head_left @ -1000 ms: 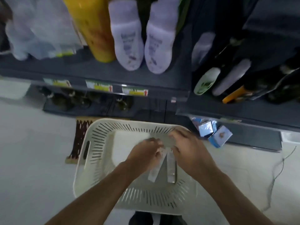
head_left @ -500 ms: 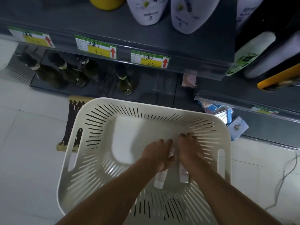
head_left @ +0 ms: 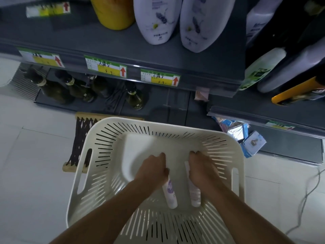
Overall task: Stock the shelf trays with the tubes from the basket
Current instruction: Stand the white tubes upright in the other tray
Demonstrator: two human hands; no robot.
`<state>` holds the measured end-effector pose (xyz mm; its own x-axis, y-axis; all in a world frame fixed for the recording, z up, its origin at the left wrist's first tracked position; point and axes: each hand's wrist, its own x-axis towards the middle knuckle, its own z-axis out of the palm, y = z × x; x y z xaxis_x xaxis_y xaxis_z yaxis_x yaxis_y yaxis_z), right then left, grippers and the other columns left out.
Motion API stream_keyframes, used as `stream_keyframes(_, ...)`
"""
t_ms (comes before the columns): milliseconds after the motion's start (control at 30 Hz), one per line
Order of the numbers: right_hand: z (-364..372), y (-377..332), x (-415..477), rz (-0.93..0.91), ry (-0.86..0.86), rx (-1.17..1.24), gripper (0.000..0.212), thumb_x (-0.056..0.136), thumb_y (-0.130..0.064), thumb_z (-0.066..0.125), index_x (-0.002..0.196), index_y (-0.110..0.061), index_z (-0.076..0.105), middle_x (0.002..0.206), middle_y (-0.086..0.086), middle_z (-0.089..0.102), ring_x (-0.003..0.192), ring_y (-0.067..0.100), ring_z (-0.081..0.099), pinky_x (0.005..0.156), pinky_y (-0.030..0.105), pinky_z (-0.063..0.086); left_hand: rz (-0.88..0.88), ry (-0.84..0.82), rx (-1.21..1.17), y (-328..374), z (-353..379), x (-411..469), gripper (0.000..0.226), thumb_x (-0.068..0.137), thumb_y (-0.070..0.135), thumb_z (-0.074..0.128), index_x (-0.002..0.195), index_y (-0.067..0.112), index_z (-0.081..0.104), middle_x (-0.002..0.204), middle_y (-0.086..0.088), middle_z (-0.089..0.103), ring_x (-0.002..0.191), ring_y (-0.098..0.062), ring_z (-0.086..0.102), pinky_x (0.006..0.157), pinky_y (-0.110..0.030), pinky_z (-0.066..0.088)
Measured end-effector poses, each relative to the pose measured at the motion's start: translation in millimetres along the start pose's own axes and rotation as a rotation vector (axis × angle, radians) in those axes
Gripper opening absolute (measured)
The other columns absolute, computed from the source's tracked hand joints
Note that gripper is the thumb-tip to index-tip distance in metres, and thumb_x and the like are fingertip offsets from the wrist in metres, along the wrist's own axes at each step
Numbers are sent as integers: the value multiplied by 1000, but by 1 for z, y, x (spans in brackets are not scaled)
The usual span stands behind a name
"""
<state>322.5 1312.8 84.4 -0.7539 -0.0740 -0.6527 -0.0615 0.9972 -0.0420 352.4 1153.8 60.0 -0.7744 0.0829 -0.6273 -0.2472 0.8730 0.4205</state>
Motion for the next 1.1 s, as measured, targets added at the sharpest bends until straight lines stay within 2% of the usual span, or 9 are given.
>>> stream_keyframes(167,-39,-2,-49,-23,140,161,17,86,-9,62,102,-13,56,93,6,69,81,21,68,71,35,58,94,70,-34,14,-34,-32,26,94,31,60,110,17,46,95,-11,64,86,-30,65,70,-40,54)
stream_keyframes(267,-84,2,-84,-50,221,242,13,95,-15,48,103,-15,59,99,6,68,88,23,66,77,40,56,185,149,17,40,-75,-60,15,96,35,56,102,23,49,85,-5,59,77,-24,60,62,-33,43)
stream_keyframes(367,-145,10,-122,-133,303,127,22,89,-10,60,108,-18,54,108,1,67,97,20,67,74,35,53,305,235,137,74,-125,-91,16,97,38,52,106,25,50,91,-9,67,81,-28,62,61,-33,37)
stream_keyframes(500,-228,28,-175,-180,443,126,28,88,-15,64,91,-25,38,96,-7,62,92,18,64,64,29,37,457,324,224,127,-195,-130,15,94,39,50,102,27,46,85,-6,69,81,-32,63,65,-39,48)
stream_keyframes(600,-286,49,-218,-198,573,154,22,89,-17,65,93,-25,45,90,-9,61,84,17,65,62,28,43,613,436,218,175,-245,-161,15,91,40,51,98,27,52,88,1,67,80,-27,62,63,-33,40)
stream_keyframes(733,-347,89,-271,-222,710,190,23,86,-19,67,91,-24,45,85,-10,58,78,22,62,61,33,45,771,559,232,249,-295,-194,13,92,37,54,100,28,59,94,9,62,83,-16,61,65,-26,41)
stream_keyframes(833,-385,128,-311,-232,773,206,22,88,-23,66,90,-26,44,88,-9,59,79,21,59,68,40,49,835,638,276,311,-318,-212,15,92,41,52,101,30,58,98,12,63,88,-14,62,69,-32,50)
stream_keyframes(900,-405,160,-334,-205,792,248,20,89,-25,65,90,-27,45,91,-9,60,82,20,59,71,39,49,874,688,330,353,-329,-223,22,88,47,45,97,31,57,96,12,65,85,-16,64,67,-37,52)
stream_keyframes(1100,-443,276,-377,-134,827,373,18,84,-22,67,88,-30,51,89,-14,61,81,10,58,74,35,49,962,786,388,484,-336,-239,24,91,51,47,96,31,60,93,13,67,83,-14,62,67,-35,53)
